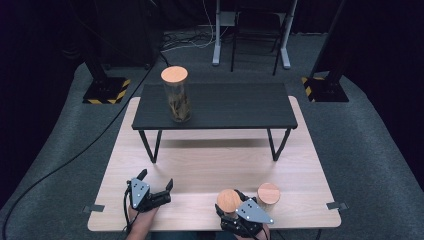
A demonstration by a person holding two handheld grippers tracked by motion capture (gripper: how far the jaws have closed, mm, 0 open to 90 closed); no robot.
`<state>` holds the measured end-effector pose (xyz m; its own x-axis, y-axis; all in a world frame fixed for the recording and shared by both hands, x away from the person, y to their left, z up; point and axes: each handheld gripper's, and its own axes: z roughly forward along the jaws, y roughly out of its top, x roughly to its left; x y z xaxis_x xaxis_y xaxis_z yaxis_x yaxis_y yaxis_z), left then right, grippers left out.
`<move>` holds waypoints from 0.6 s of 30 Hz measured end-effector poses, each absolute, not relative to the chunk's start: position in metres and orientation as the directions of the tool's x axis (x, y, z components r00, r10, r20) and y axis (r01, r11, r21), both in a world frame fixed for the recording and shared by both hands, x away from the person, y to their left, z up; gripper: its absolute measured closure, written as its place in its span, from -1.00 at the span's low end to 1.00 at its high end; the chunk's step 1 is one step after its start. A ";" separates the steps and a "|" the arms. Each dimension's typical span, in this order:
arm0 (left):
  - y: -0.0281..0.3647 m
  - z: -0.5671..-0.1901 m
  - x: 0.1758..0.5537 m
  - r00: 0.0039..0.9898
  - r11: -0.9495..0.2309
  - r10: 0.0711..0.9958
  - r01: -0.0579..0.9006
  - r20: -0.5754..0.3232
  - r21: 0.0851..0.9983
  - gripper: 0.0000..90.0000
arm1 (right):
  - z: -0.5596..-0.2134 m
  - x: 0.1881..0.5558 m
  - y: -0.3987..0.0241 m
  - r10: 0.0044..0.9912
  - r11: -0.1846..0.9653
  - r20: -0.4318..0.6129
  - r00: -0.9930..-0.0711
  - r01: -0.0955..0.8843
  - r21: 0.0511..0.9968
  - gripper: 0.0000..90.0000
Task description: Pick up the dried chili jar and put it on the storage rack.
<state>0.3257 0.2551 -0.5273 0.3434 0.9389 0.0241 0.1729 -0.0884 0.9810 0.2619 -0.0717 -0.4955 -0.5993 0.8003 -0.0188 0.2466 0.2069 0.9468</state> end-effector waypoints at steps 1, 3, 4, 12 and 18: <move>0.255 -0.527 0.326 0.344 -0.089 0.939 0.173 0.024 0.981 -1.00 | -0.494 0.262 -0.072 0.797 0.207 -0.019 -0.603 0.243 0.948 -0.49; 0.255 -0.527 0.326 0.344 -0.090 0.939 0.173 0.025 0.981 -1.00 | -0.492 0.261 -0.072 0.795 0.209 -0.024 -0.607 0.236 0.949 -0.49; 0.255 -0.527 0.326 0.344 -0.091 0.938 0.174 0.026 0.981 -1.00 | -0.490 0.261 -0.072 0.792 0.207 -0.022 -0.610 0.235 0.950 -0.49; 0.255 -0.527 0.326 0.346 -0.093 0.938 0.175 0.027 0.980 -1.00 | -0.480 0.263 -0.077 0.793 0.180 -0.002 -0.609 0.231 0.956 -0.49; 0.255 -0.527 0.326 0.347 -0.092 0.937 0.175 0.026 0.980 -1.00 | -0.471 0.267 -0.079 0.797 0.157 0.015 -0.603 0.232 0.960 -0.49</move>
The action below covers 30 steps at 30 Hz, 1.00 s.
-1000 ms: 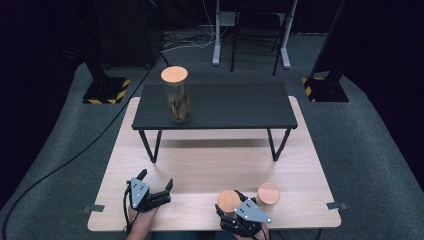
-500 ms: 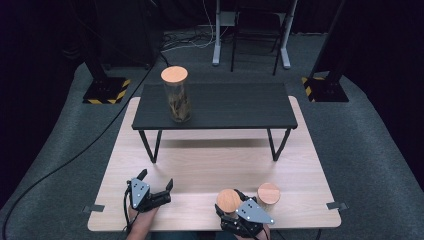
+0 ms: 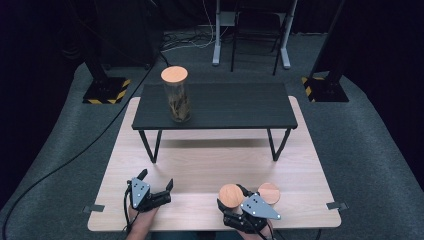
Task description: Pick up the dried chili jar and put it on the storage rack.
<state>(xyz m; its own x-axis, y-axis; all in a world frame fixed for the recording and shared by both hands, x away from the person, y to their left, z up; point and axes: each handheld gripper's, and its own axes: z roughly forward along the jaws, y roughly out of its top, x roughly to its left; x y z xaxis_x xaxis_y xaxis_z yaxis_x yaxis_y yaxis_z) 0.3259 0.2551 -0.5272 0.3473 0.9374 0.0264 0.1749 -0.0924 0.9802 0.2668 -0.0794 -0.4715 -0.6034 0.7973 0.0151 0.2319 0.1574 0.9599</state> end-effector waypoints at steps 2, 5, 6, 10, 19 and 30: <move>0.255 -0.527 0.326 0.348 -0.092 0.937 0.175 0.026 0.980 -1.00 | -0.468 0.269 -0.080 0.797 0.155 0.013 -0.604 0.227 0.962 -0.49; 0.255 -0.527 0.326 0.349 -0.092 0.937 0.175 0.026 0.980 -1.00 | -0.461 0.271 -0.080 0.797 0.152 0.012 -0.604 0.220 0.964 -0.49; 0.255 -0.527 0.326 0.349 -0.092 0.937 0.175 0.026 0.980 -1.00 | -0.459 0.271 -0.080 0.796 0.153 0.011 -0.605 0.219 0.964 -0.49; 0.255 -0.527 0.326 0.349 -0.090 0.937 0.176 0.024 0.980 -1.00 | -0.449 0.276 -0.080 0.795 0.156 0.006 -0.607 0.215 0.964 -0.49; 0.255 -0.527 0.326 0.350 -0.088 0.936 0.176 0.021 0.980 -1.00 | -0.431 0.289 -0.080 0.794 0.146 0.013 -0.608 0.212 0.966 -0.49; 0.255 -0.527 0.326 0.351 -0.088 0.936 0.173 0.022 0.981 -1.00 | -0.412 0.302 -0.079 0.795 0.140 0.009 -0.606 0.198 0.970 -0.49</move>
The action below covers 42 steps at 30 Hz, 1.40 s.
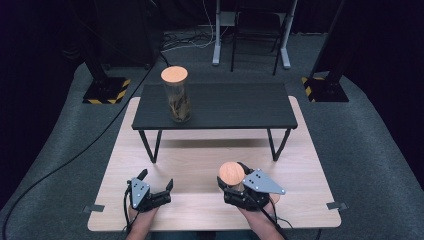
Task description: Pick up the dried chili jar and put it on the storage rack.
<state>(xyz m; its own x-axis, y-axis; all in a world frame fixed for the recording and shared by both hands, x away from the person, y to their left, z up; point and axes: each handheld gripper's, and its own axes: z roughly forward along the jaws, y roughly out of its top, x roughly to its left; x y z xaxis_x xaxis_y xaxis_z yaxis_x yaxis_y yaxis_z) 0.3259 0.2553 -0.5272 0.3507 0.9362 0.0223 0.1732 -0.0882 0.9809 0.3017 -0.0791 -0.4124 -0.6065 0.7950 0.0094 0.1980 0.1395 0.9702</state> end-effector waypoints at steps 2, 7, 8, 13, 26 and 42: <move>0.255 -0.527 0.326 0.351 -0.087 0.936 0.173 0.021 0.981 -1.00 | -0.408 0.304 -0.079 0.796 0.135 0.011 -0.605 0.196 0.971 -0.49; 0.255 -0.527 0.326 0.351 -0.086 0.936 0.173 0.020 0.981 -1.00 | -0.400 0.309 -0.077 0.797 0.119 0.022 -0.604 0.191 0.974 -0.49; 0.255 -0.527 0.326 0.351 -0.087 0.936 0.174 0.021 0.981 -1.00 | -0.398 0.310 -0.077 0.796 0.119 0.020 -0.605 0.189 0.975 -0.49; 0.255 -0.527 0.326 0.351 -0.086 0.936 0.174 0.020 0.981 -1.00 | -0.391 0.316 -0.076 0.795 0.117 0.022 -0.606 0.189 0.975 -0.49; 0.255 -0.527 0.326 0.352 -0.086 0.936 0.173 0.020 0.981 -1.00 | -0.371 0.327 -0.074 0.792 0.101 0.032 -0.610 0.182 0.978 -0.49; 0.256 -0.527 0.326 0.353 -0.085 0.935 0.174 0.018 0.981 -1.00 | -0.349 0.340 -0.069 0.792 0.086 0.042 -0.609 0.179 0.980 -0.49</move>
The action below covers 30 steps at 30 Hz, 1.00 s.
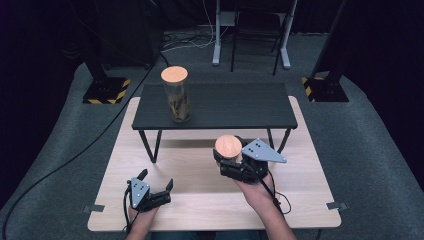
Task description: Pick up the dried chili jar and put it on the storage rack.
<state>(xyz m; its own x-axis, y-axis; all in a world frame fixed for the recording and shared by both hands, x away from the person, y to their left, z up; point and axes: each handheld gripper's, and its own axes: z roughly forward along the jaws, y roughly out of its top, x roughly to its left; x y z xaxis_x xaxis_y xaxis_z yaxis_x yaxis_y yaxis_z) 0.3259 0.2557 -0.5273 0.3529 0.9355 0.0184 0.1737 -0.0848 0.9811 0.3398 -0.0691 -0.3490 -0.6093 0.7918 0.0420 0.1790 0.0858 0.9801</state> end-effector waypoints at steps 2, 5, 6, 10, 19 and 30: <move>0.256 -0.527 0.326 0.354 -0.086 0.935 0.174 0.020 0.981 -1.00 | -0.346 0.341 -0.068 0.792 0.083 0.045 -0.609 0.180 0.980 -0.49; 0.256 -0.527 0.326 0.353 -0.086 0.935 0.175 0.019 0.981 -1.00 | -0.342 0.342 -0.067 0.790 0.083 0.044 -0.611 0.178 0.980 -0.49; 0.256 -0.527 0.326 0.353 -0.086 0.935 0.175 0.019 0.981 -1.00 | -0.341 0.343 -0.067 0.790 0.082 0.044 -0.612 0.176 0.981 -0.49; 0.256 -0.527 0.326 0.352 -0.085 0.936 0.175 0.018 0.981 -1.00 | -0.335 0.345 -0.064 0.791 0.092 0.033 -0.611 0.171 0.981 -0.49; 0.256 -0.527 0.326 0.354 -0.083 0.935 0.175 0.016 0.981 -1.00 | -0.329 0.350 -0.061 0.795 0.081 0.037 -0.605 0.166 0.983 -0.49; 0.256 -0.527 0.326 0.357 -0.089 0.934 0.178 0.020 0.980 -1.00 | -0.323 0.359 -0.057 0.804 0.087 0.033 -0.594 0.172 0.981 -0.49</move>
<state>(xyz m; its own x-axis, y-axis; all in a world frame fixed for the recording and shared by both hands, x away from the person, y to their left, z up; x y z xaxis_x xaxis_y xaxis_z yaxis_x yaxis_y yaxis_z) 0.3264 0.2556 -0.5271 0.3570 0.9339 0.0199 0.1779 -0.0889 0.9800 0.3593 -0.0567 -0.3232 -0.5943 0.8036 0.0326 0.1719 0.0873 0.9812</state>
